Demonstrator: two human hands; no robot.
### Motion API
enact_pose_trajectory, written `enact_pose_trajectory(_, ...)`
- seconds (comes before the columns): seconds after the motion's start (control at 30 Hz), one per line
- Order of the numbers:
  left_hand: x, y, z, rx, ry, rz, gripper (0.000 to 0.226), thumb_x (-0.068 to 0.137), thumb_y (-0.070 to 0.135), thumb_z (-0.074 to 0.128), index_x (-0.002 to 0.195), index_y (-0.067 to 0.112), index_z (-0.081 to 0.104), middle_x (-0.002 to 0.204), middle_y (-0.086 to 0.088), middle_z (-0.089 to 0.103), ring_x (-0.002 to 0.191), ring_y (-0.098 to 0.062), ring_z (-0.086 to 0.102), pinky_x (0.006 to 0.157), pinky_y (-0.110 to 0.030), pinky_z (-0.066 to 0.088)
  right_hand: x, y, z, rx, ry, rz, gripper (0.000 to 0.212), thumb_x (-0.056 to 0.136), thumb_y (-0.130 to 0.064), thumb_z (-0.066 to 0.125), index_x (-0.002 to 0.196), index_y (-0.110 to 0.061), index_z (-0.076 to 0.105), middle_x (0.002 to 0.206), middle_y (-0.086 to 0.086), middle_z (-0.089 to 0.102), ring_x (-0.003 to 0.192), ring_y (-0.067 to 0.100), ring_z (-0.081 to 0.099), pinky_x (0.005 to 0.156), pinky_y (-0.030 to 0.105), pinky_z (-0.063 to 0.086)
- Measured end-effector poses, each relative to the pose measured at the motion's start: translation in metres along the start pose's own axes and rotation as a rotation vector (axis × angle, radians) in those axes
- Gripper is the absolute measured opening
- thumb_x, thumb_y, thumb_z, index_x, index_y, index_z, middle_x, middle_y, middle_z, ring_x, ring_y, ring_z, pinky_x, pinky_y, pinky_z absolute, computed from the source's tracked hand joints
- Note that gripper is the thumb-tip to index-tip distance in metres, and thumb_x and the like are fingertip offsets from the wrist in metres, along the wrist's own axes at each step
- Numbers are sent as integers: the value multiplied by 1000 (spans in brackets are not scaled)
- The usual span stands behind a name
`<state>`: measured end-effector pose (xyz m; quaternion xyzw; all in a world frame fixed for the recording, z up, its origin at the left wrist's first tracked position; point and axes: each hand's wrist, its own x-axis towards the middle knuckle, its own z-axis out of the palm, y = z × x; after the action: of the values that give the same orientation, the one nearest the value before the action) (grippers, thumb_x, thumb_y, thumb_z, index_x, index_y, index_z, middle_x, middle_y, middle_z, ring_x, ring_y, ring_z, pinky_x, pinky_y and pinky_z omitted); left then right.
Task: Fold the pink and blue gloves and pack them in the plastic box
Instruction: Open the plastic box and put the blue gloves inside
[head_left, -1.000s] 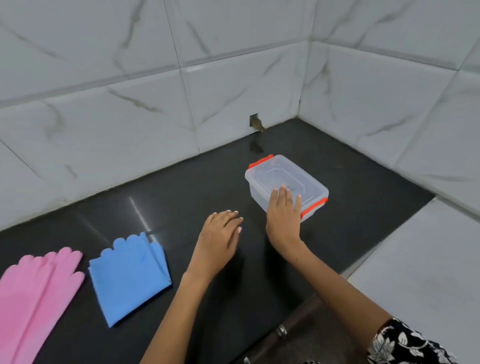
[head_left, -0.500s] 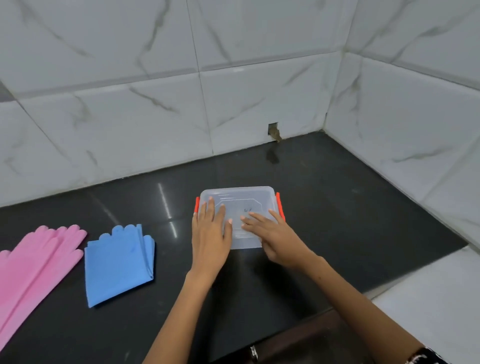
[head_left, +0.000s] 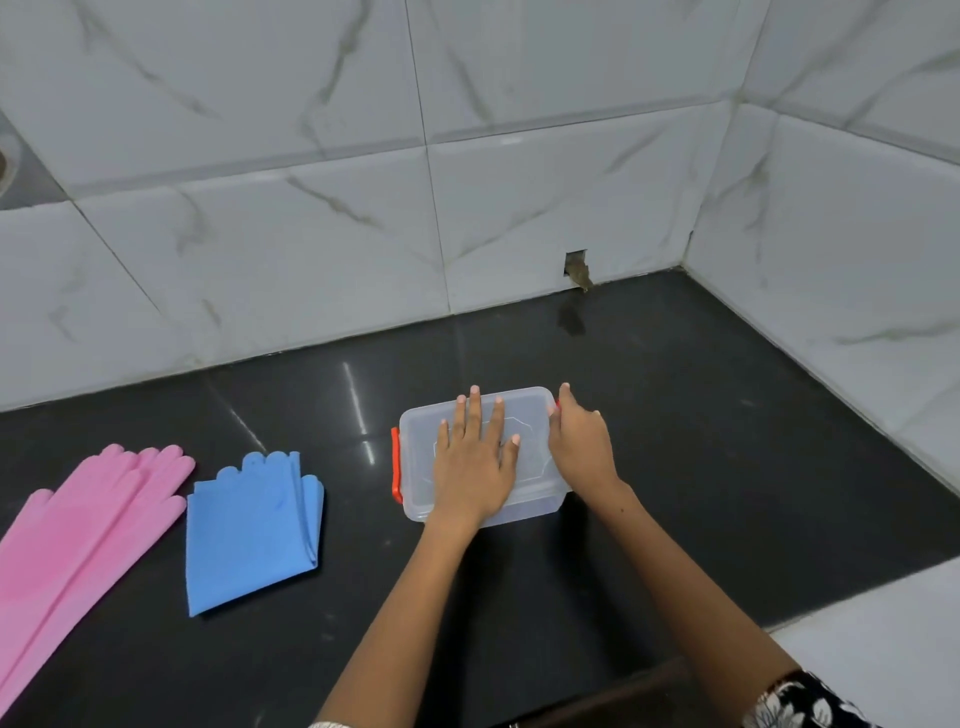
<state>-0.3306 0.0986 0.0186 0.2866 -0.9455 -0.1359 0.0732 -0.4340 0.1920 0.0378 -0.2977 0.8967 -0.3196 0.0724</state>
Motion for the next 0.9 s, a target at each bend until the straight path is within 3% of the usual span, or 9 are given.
enact_pose_trajectory(0.13, 2, -1, 5, 0, 24, 3, 57, 100, 46, 20, 152, 27, 3, 161, -3, -5, 148, -21, -5, 119, -38, -1, 4, 2, 2, 67, 115, 14, 29, 100, -18, 32, 105, -3, 56, 90, 15, 68, 81, 28, 62, 94, 45, 46)
enact_pose_trajectory(0.3, 4, -3, 11, -10, 57, -2, 57, 100, 46, 21, 151, 28, 3, 161, -1, -3, 148, -20, -3, 118, -37, -1, 10, 6, 3, 228, 162, 22, 27, 98, -13, 36, 100, -3, 61, 89, 12, 68, 78, 23, 63, 93, 48, 48)
enact_pose_trajectory(0.47, 4, -3, 11, -13, 62, 0, 57, 100, 45, 20, 151, 28, 3, 161, -1, -4, 148, -20, -4, 117, -36, -3, 14, 9, 3, 337, 151, 40, 26, 98, -13, 39, 93, -4, 63, 86, 11, 68, 72, 19, 63, 65, 31, 54)
enact_pose_trajectory(0.6, 3, -2, 11, -25, 65, -2, 56, 100, 45, 20, 151, 28, 4, 161, 0, -3, 148, -20, -3, 117, -37, -3, 16, 26, 0, 380, 117, 110, 30, 95, -10, 40, 78, 6, 58, 78, 20, 65, 74, 34, 64, 70, 50, 55)
enact_pose_trajectory(0.67, 3, -1, 10, -30, 66, -1, 55, 100, 44, 20, 151, 28, 5, 161, 0, -2, 148, -21, -3, 118, -37, -2, 17, 24, -2, 359, 86, 94, 29, 97, -13, 39, 86, 3, 61, 86, 18, 67, 81, 32, 65, 78, 53, 54)
enact_pose_trajectory(0.7, 4, -1, 10, -35, 60, -2, 55, 101, 44, 20, 151, 27, 6, 161, -1, -2, 148, -20, -3, 118, -37, -2, 18, 21, -1, 293, 65, 71, 30, 98, -16, 36, 98, 0, 61, 100, 18, 67, 94, 32, 64, 89, 55, 49)
enact_pose_trajectory(0.77, 3, 0, 8, -57, 65, -5, 54, 102, 40, 20, 152, 25, 6, 161, -1, -3, 148, -19, -4, 118, -36, -4, 18, 14, 5, 29, 6, 33, 39, 102, -25, 28, 130, -6, 48, 141, 16, 47, 134, 30, 39, 113, 57, 23)
enact_pose_trajectory(0.83, 3, 0, 5, -108, 75, -8, 54, 102, 34, 21, 152, 20, 4, 161, 0, -1, 148, -17, -4, 118, -35, -5, 16, 7, 11, -259, 16, -49, 45, 102, -28, 22, 142, -11, 31, 156, 13, 19, 146, 25, 10, 114, 57, 7)
enact_pose_trajectory(0.9, 1, -1, 2, -176, 83, -12, 55, 102, 28, 24, 152, 16, 1, 161, 1, 2, 148, -14, -2, 118, -34, -7, 13, 1, 17, -442, 47, -177, 47, 101, -27, 23, 146, -13, 23, 159, 11, 9, 147, 23, 2, 115, 56, 3)
